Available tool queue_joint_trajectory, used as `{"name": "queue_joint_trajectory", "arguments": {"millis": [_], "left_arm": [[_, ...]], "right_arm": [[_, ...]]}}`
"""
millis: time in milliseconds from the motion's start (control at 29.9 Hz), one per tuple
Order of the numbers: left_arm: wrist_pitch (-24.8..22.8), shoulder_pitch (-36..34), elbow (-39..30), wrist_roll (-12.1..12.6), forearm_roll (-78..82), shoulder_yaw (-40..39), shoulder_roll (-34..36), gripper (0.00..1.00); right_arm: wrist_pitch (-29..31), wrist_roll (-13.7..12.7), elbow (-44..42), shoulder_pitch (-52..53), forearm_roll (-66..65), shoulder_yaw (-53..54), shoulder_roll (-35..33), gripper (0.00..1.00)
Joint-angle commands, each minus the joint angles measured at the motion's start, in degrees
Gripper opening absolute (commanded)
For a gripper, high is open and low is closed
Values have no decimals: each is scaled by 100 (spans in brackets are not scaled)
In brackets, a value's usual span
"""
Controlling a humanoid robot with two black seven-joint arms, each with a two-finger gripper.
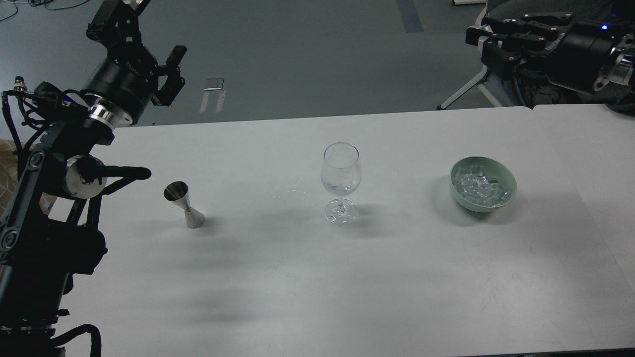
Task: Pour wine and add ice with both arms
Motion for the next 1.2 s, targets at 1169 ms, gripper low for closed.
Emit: {"name": "queue_joint_trajectory", "arguments": {"millis": [1169], "left_arm": [[9, 142, -87, 1, 9, 4, -176, 98]], "right_arm": [[997, 68, -471, 1886, 726, -3037, 1710, 2]]}}
